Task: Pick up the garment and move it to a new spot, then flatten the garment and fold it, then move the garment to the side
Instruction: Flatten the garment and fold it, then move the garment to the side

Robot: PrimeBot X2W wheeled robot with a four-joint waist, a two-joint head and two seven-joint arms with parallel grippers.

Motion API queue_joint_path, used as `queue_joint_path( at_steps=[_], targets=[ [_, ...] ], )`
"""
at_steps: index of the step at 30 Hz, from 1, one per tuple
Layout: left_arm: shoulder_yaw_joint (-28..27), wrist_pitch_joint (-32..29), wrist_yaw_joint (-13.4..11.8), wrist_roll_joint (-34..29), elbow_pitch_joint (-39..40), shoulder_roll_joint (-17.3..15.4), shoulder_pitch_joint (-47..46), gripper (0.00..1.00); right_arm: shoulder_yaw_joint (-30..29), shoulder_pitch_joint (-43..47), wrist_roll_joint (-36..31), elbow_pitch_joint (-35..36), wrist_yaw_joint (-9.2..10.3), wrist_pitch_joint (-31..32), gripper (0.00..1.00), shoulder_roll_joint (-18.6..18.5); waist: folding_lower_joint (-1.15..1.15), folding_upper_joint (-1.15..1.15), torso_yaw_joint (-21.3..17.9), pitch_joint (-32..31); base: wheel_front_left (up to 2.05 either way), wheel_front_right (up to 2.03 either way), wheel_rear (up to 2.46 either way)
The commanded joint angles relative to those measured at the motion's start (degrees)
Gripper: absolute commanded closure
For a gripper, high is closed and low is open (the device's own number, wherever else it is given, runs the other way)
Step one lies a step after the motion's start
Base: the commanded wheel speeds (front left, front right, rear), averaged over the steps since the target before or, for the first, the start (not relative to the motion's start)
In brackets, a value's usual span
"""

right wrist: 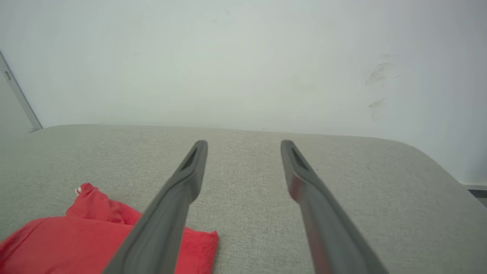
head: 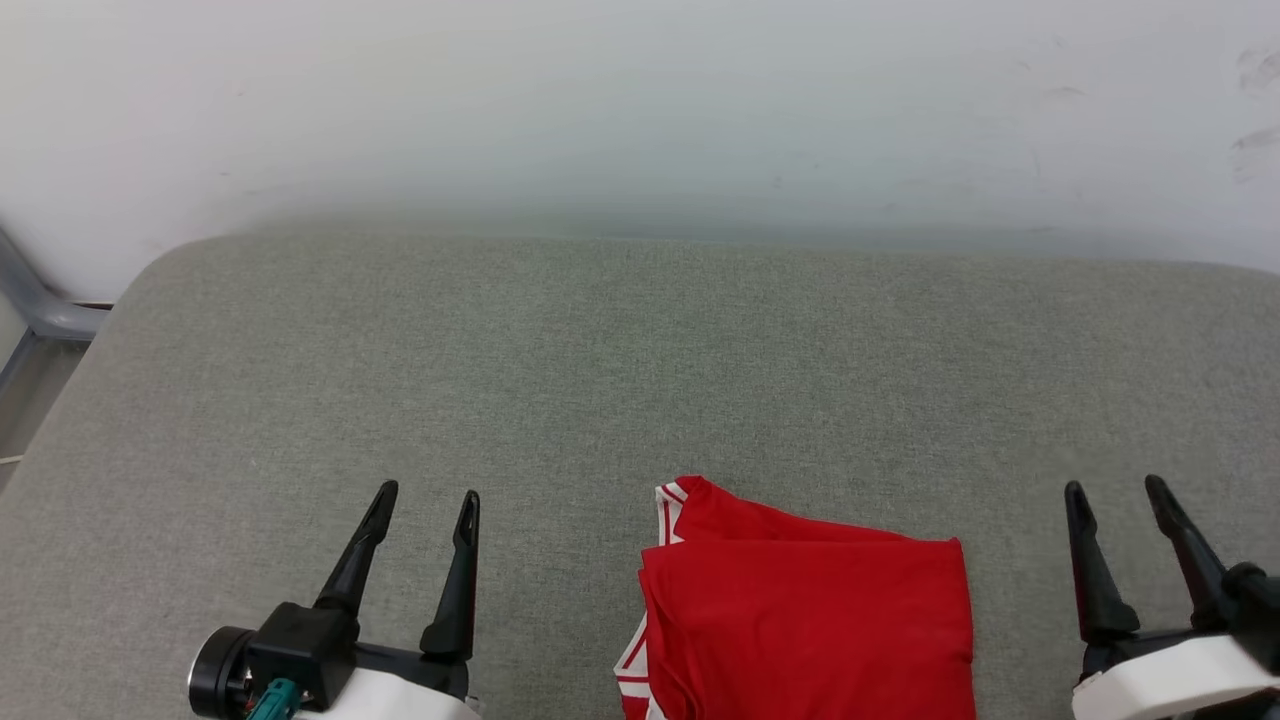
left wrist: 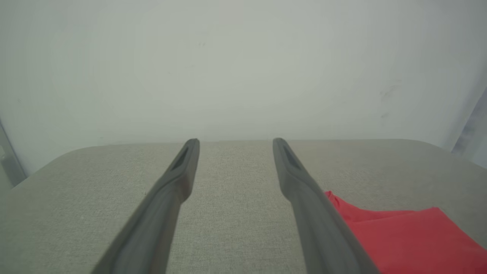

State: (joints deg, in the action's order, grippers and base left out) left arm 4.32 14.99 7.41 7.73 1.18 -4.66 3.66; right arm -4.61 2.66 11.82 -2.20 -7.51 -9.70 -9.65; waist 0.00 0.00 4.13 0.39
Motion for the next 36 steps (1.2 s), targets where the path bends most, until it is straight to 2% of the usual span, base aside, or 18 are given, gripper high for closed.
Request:
queue_joint_path(
  at_steps=[1,11,21,25,30,33,36],
  targets=[
    [0.29,0.26,0.07,-0.01,-0.27,0.07,0.74,0.00,0.21,0.89,-0.97,-0.33,0.05,-1.05,0.00,0.84,0.00,0.00,-0.03,0.03,0.00,0.00,0.00],
    [2.01,0.26,0.08,-0.48,-1.55,-0.12,0.89,0.00,1.12,0.99,-2.68,-3.02,0.05,-3.49,0.00,3.46,0.00,0.00,-0.03,-0.29,0.00,0.00,0.00],
    [2.03,0.26,0.08,0.20,-2.45,-0.61,0.65,0.00,1.53,0.42,-1.74,-4.17,0.05,-3.75,0.00,3.40,0.00,0.00,0.37,-0.89,0.00,0.00,0.00],
    [1.88,0.26,0.08,0.10,-2.26,-0.53,0.82,0.00,2.62,0.25,-0.50,-4.70,0.05,-1.59,0.00,2.69,0.00,0.00,0.22,-1.00,0.00,0.00,0.00],
    [1.99,0.26,0.08,-0.33,-1.85,-0.54,0.69,0.00,3.85,-0.67,2.01,-3.54,0.05,7.05,0.00,0.61,0.00,0.00,0.10,-0.84,0.00,0.00,0.00],
    [1.82,0.26,0.08,-0.50,-1.63,-0.43,0.50,0.00,5.22,-0.82,3.36,-2.36,0.05,16.66,0.00,-1.15,0.00,0.00,0.16,-0.57,0.00,0.00,0.00],
    [2.17,0.26,0.08,-0.75,-1.61,-0.44,0.02,0.00,6.21,-1.23,5.38,-0.92,0.05,28.78,0.00,-2.51,0.00,0.00,0.39,0.13,0.00,0.00,0.00]
  ],
)
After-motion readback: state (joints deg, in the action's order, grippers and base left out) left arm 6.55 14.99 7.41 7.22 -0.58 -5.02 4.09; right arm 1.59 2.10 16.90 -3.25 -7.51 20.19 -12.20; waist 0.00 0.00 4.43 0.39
